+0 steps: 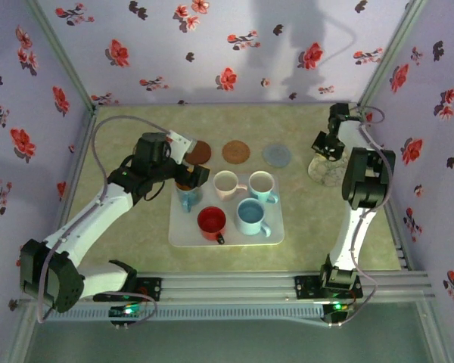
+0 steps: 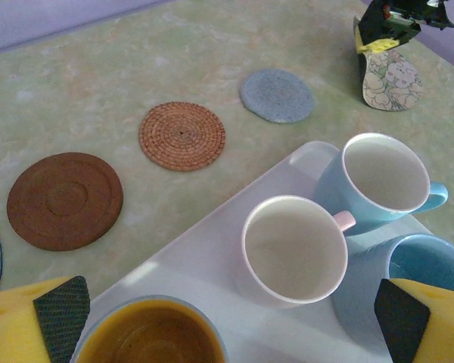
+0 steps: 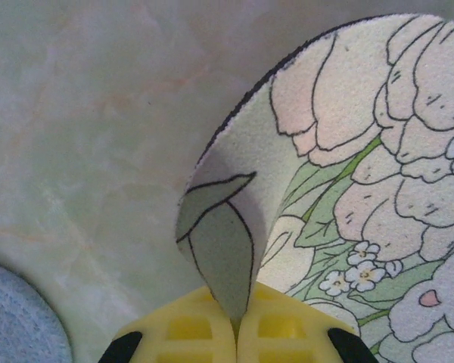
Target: Place the cup by the coaster
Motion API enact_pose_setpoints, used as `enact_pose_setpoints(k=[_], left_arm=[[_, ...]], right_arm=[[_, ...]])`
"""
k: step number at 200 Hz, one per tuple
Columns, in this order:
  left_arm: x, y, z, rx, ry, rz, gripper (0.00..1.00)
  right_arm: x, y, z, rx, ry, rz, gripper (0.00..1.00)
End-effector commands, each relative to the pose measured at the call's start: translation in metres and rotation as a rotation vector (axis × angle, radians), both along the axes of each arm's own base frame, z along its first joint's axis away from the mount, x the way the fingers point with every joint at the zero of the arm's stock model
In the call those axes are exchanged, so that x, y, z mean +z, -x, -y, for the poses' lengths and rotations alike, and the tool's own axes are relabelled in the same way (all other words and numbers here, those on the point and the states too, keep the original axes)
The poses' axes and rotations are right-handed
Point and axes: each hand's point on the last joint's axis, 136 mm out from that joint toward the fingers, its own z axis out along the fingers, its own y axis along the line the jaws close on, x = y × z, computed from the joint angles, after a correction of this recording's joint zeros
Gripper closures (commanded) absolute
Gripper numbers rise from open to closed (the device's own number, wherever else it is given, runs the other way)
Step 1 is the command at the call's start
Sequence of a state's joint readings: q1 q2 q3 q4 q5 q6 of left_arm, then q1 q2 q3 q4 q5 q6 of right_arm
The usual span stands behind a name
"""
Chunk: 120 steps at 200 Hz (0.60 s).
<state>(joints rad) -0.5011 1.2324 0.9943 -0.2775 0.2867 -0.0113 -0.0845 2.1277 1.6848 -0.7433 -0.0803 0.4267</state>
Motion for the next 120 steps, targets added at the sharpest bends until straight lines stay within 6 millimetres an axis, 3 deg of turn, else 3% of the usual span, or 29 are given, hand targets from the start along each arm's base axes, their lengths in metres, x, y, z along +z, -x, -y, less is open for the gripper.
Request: enact_pose_setpoints(k=[1,120], left_arm=[[0.007,-0.004,-0.002,0.004,-0.022,0.017,0.0],[0.005,-0.01,-0.002,0.034,-0.018,-0.009,0.0]], right_arm=[[0.0,-0.009,-0.007,0.03,-0.013,-0.002,0.97],[-0.016,-0.037,-0.024,0.08,-0.054,-0.011,0.93]])
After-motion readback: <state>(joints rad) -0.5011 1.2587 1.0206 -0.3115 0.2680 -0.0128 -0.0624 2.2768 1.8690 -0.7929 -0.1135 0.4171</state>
